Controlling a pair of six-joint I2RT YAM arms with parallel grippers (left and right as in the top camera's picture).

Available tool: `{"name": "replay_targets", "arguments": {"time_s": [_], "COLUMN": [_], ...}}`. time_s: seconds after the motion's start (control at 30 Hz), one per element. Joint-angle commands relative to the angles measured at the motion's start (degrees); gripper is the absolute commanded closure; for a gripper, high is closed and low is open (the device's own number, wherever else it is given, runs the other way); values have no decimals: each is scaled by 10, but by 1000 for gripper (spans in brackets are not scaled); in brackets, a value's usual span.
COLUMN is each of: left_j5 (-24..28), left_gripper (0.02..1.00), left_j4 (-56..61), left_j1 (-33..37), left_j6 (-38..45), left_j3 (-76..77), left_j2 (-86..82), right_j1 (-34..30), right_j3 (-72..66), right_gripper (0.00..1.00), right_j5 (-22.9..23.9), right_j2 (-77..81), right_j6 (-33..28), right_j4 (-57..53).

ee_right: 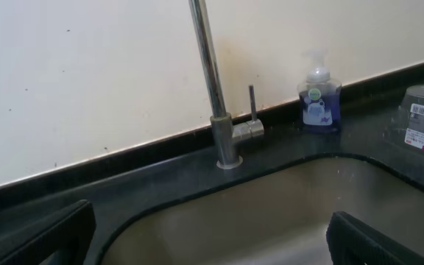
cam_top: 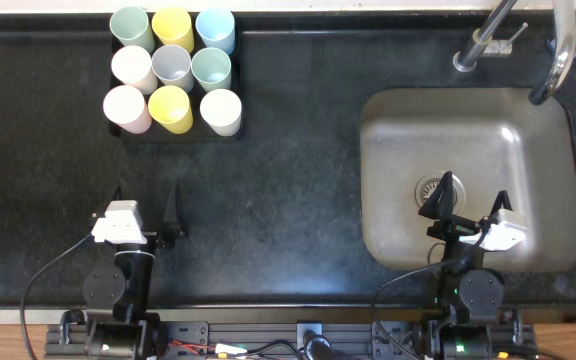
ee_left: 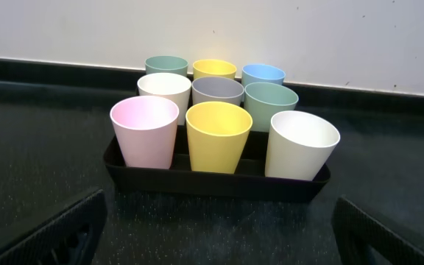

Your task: Store Cups

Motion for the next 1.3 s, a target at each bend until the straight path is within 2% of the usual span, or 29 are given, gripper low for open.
{"name": "replay_targets", "arguments": {"time_s": [0.03, 0.13, 0.17, 0.23, 0.27, 0.3, 0.53, 1.3], "left_j5": [-1, -1, -1, 0, 0, -1, -1, -1], "left_gripper": [20, 20, 18, 20, 20, 20, 18, 20], "left_j4": [-1, -1, -1, -1, -1, -1, -1, -1], "left_j1": [2, 2, 2, 2, 2, 2, 2, 2], "left_j6": [6, 6, 6, 6, 6, 6, 6, 6], "left_j3": [-1, -1, -1, -1, -1, -1, -1, -1], "left_j2": [-6, -6, -6, -6, -6, -6, -6, -6], "right_j1": [3, 3, 3, 3, 3, 3, 2, 2], "right_j3": [-7, -7, -7, -7, -7, -7, -7, -7], "right_gripper": [3, 3, 3, 3, 5, 3, 5, 3], "right_j5": [-2, -6, -21, -172, -217, -234, -162, -165], "right_j2": [-5, -5, -5, -5, -5, -5, -5, -5], "right_j6": [2, 2, 2, 2, 2, 2, 2, 2], "right_j4": [1, 2, 2, -2, -5, -8, -14, -14]}}
